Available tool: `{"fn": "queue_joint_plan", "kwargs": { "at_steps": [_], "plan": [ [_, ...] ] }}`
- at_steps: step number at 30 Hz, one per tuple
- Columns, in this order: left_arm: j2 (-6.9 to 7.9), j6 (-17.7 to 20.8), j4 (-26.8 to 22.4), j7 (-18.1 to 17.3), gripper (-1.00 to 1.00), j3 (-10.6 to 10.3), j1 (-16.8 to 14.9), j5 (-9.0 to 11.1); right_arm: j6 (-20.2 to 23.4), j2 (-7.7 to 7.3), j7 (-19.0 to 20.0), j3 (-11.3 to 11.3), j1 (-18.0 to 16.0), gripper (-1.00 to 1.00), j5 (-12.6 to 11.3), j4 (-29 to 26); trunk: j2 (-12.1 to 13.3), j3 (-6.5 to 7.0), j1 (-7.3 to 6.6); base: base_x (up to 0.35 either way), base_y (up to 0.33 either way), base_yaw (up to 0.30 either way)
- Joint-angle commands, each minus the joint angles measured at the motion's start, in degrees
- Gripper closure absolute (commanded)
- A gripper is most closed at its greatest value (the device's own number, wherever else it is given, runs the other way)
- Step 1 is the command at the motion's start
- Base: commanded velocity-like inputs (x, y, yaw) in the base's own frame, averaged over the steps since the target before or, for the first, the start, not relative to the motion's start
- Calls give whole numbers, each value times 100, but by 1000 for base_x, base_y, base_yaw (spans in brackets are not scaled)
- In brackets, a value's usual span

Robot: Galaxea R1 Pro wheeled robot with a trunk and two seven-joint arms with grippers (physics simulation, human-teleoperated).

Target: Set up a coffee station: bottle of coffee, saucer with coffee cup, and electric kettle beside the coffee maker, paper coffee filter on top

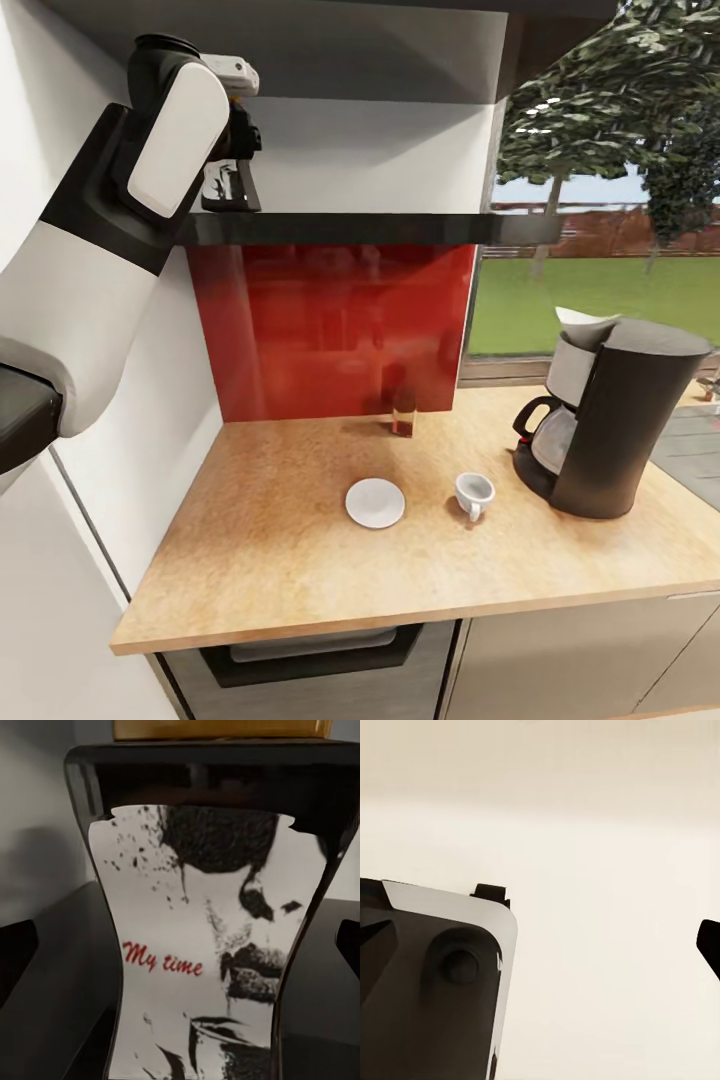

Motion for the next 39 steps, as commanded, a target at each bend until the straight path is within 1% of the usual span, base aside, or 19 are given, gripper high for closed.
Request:
{"fn": "queue_joint_plan", "kwargs": {
  "at_steps": [1, 26, 39],
  "plan": [
    [8, 10, -2, 57, -100, -24, -9, 55, -17, -1, -1, 25, -6, -100, 10, 6, -5, -8, 2, 94, 0, 0],
    [9, 10, 31, 49, -100, -24, -9, 54, -17, -1, -1, 25, -6, -100, 10, 6, -5, -8, 2, 13, 0, 0],
    [11, 10, 24, 49, -100, -24, -9, 54, -17, -1, -1, 25, -6, -100, 10, 7, -5, -8, 2, 52, 0, 0]
  ]
}}
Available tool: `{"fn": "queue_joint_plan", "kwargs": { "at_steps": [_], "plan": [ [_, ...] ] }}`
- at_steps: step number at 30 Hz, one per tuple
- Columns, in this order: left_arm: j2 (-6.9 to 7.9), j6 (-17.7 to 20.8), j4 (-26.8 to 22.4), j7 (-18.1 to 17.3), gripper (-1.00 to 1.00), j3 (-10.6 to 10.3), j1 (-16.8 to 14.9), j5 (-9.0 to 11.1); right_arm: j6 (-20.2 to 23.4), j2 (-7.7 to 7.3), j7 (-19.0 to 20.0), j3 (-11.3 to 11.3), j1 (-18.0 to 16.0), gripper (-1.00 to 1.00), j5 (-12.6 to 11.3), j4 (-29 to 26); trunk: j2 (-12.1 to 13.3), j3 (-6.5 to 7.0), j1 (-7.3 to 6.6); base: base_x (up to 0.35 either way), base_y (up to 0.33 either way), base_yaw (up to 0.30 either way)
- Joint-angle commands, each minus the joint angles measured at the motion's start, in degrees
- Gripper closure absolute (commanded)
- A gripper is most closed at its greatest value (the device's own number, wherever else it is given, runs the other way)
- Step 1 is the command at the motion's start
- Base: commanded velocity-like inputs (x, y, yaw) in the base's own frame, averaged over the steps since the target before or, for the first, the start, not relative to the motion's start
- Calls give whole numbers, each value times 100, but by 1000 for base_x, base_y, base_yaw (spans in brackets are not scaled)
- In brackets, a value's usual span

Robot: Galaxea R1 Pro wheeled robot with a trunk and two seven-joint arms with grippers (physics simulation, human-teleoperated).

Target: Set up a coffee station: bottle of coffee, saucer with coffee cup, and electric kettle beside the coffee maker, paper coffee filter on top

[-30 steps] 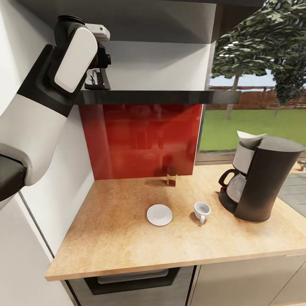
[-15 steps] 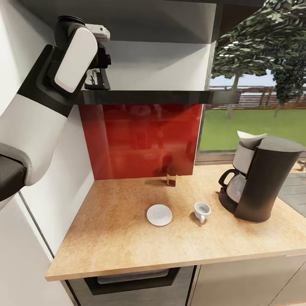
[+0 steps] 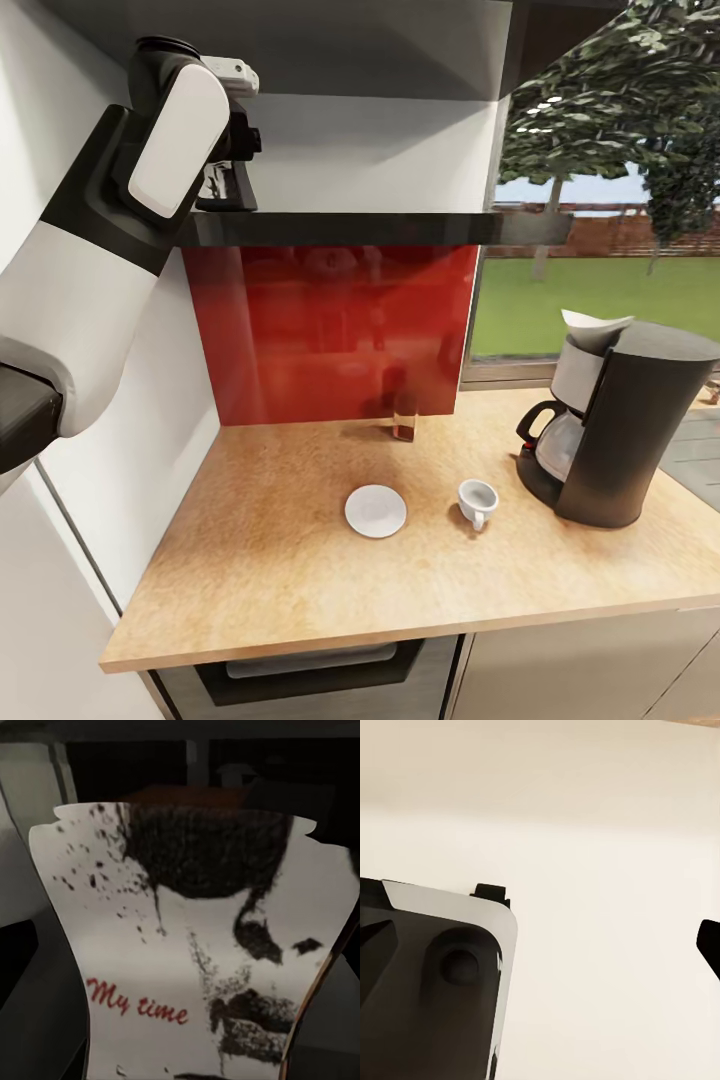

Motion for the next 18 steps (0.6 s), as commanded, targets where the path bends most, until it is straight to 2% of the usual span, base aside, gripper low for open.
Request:
{"fn": "queue_joint_plan", "kwargs": {
  "at_steps": [1, 18],
  "plan": [
    [7, 9, -4, 57, 100, -25, -9, 55, -17, -1, -1, 24, -5, -100, 9, 6, -6, -8, 1, 5, 0, 0],
    [12, 9, -50, 59, 100, -18, -9, 56, -17, -1, -1, 24, -5, -100, 9, 6, -6, -8, 1, 1, 0, 0]
  ]
}}
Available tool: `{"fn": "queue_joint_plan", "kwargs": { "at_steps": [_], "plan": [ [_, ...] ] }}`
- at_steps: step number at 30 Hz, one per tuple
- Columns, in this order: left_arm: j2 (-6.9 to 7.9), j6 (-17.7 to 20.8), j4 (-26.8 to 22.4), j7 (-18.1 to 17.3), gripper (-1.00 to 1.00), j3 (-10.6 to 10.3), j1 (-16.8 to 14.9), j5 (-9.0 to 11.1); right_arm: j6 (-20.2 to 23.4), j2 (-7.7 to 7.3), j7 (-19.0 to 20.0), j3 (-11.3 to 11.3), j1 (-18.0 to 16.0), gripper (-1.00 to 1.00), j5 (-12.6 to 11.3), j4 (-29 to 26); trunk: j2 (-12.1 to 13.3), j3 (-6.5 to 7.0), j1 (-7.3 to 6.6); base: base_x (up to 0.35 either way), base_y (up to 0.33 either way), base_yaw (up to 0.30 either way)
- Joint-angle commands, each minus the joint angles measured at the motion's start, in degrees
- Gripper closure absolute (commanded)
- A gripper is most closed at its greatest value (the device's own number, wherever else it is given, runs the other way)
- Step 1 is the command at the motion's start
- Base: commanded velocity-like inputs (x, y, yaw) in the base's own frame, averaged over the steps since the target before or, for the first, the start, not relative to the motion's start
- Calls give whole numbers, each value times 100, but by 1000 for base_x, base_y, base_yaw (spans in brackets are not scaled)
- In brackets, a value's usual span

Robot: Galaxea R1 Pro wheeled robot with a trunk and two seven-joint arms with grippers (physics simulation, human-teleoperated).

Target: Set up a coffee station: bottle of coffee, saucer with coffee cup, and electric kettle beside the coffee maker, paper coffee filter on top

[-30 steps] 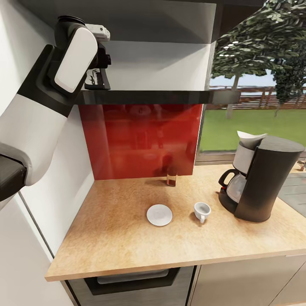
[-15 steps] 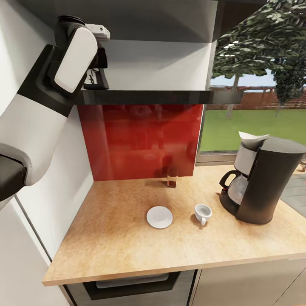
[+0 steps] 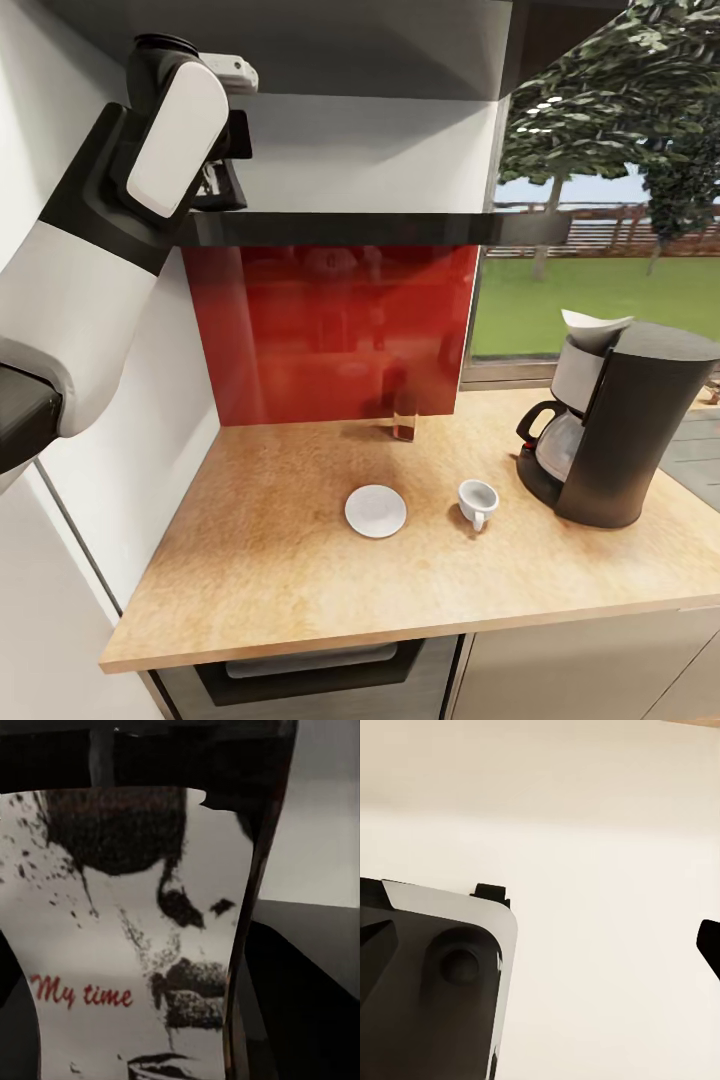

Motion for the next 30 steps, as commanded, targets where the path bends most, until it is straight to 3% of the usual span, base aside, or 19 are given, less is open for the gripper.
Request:
{"fn": "queue_joint_plan", "kwargs": {
  "at_steps": [1, 30],
  "plan": [
    [7, 25, -10, 49, 100, -23, -9, 49, -17, -1, -1, 25, -5, -100, 9, 6, -6, -8, 1, 0, 0, 0],
    [-51, 11, -700, 61, 100, -44, -9, 58, -17, -1, -1, 21, -11, -100, 1, -16, -6, -8, 1, -20, 0, 0]
  ]
}}
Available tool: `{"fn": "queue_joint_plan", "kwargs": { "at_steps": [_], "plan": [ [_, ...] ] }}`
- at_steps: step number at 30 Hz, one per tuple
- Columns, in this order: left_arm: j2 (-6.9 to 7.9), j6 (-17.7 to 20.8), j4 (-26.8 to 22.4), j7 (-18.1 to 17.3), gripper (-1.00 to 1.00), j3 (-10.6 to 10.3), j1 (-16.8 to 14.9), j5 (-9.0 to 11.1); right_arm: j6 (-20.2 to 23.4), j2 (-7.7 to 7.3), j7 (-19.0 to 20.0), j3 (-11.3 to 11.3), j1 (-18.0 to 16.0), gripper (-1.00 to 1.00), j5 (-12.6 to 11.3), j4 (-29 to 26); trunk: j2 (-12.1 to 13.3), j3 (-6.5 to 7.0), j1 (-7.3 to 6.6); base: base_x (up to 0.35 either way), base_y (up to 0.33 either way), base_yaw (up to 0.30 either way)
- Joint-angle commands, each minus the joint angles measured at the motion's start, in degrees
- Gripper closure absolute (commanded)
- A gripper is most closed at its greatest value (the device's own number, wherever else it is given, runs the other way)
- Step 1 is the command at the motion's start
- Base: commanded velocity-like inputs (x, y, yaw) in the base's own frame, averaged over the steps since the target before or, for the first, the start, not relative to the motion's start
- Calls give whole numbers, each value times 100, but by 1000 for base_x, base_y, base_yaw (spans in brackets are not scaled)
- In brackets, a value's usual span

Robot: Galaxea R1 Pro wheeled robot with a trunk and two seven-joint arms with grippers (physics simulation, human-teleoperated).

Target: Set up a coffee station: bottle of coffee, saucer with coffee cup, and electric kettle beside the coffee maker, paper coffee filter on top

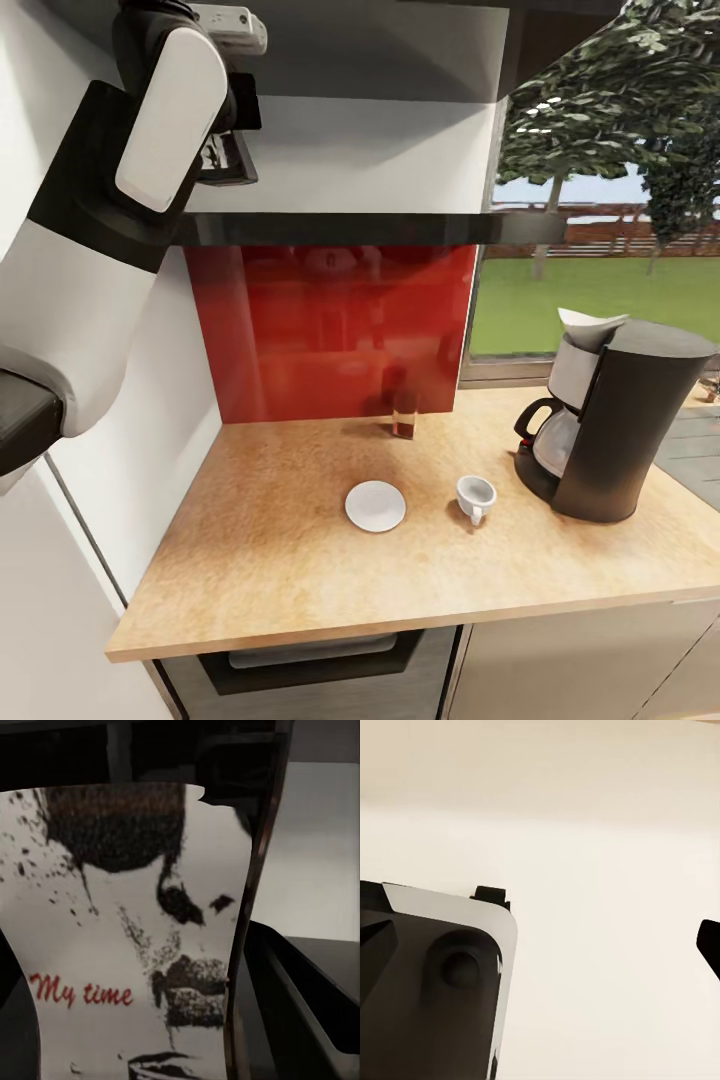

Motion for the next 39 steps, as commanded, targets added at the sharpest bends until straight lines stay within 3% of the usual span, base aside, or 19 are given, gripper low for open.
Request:
{"fn": "queue_joint_plan", "kwargs": {
  "at_steps": [1, 19, 26, 39],
  "plan": [
    [7, 18, -6, 45, 100, -20, -9, 45, -17, -1, -1, 25, -5, -100, 9, 6, -6, -8, 1, 0, 0, 0],
    [-4, 17, 6, 56, 100, -18, -9, 45, -17, -1, -1, 26, -7, -100, 9, 10, -6, -8, 1, -3, 0, 0],
    [-101, 14, 19, 90, 100, -9, -9, 45, -17, -1, -1, 28, -17, -100, 9, 17, -6, -8, 1, -163, 0, 0],
    [-107, 14, 17, 85, 100, -10, -8, 45, -17, -1, -1, 28, -18, -100, 9, 18, -6, -8, 1, -170, 0, 0]
  ]
}}
